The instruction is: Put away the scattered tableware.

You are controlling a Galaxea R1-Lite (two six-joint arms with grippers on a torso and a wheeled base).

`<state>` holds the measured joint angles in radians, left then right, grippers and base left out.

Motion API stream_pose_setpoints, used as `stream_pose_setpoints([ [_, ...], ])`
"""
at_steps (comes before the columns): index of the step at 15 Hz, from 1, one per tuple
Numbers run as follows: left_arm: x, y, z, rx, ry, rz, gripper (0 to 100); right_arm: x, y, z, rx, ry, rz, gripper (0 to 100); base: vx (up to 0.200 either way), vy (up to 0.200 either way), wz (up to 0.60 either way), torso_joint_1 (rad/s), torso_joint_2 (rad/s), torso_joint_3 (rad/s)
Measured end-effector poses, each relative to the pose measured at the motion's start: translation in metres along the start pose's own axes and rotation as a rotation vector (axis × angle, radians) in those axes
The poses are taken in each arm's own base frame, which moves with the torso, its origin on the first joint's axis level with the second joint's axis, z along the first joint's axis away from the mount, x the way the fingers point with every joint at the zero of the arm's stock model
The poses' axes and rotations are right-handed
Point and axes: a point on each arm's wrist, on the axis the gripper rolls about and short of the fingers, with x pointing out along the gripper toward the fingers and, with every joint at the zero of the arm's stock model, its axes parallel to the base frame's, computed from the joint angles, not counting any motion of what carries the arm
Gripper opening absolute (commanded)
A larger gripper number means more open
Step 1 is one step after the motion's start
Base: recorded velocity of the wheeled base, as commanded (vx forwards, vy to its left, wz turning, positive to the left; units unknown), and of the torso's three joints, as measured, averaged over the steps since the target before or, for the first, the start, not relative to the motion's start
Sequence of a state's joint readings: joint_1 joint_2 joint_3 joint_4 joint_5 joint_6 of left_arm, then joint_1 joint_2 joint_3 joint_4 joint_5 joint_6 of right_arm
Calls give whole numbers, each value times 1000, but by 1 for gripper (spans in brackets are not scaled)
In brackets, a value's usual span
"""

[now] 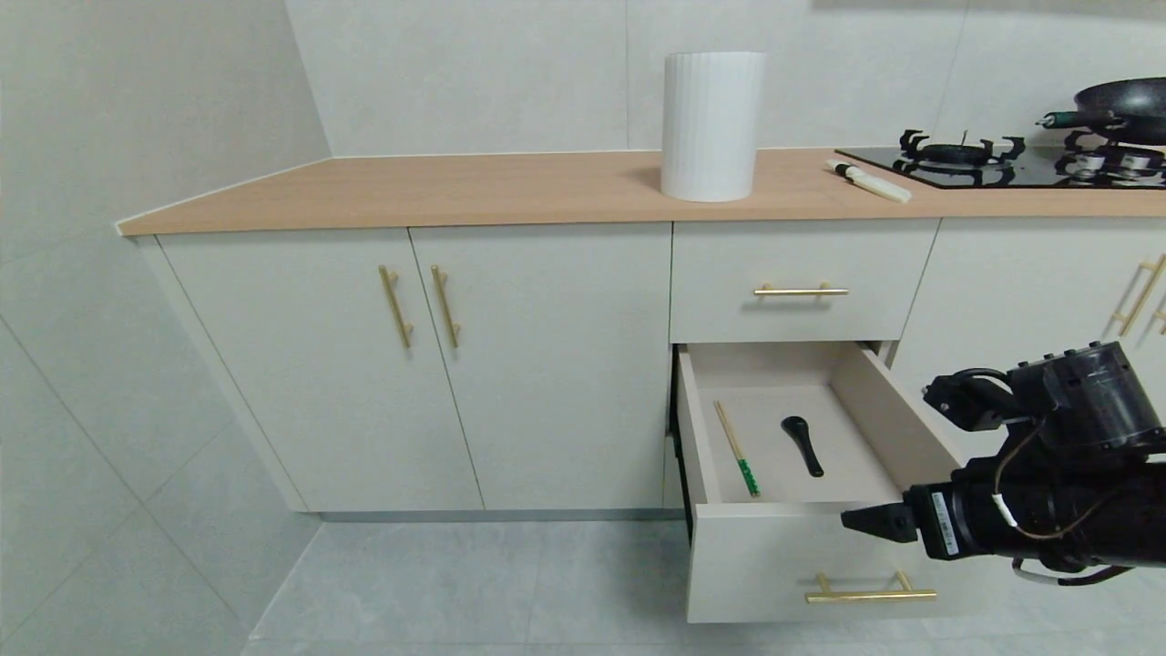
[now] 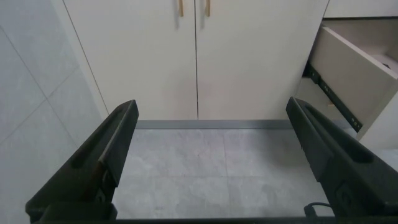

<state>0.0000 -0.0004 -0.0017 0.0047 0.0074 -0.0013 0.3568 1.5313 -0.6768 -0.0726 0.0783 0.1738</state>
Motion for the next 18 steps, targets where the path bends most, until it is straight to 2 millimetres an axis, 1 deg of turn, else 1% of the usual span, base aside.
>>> stream_pose_setpoints([
  [1, 0, 0, 0, 0, 0, 0, 100, -4, 2, -2, -35, 20, 23, 100, 0, 0, 0, 0, 0, 0],
  [3, 0, 0, 0, 0, 0, 0, 100, -9, 3, -12, -124, 100, 39, 100, 0, 0, 0, 0, 0, 0],
  [6, 0, 0, 0, 0, 0, 0, 100, -4, 7, -18, -156, 156, 51, 100, 0, 0, 0, 0, 0, 0],
  [10, 0, 0, 0, 0, 0, 0, 100, 24, 4, -18, -124, 218, 19, 100, 0, 0, 0, 0, 0, 0],
  [15, 0, 0, 0, 0, 0, 0, 100, 61, -10, -11, -30, 175, -116, 100, 0, 0, 0, 0, 0, 0],
  [18, 0, 0, 0, 0, 0, 0, 100, 76, -19, -9, 14, 141, -201, 100, 0, 0, 0, 0, 0, 0],
])
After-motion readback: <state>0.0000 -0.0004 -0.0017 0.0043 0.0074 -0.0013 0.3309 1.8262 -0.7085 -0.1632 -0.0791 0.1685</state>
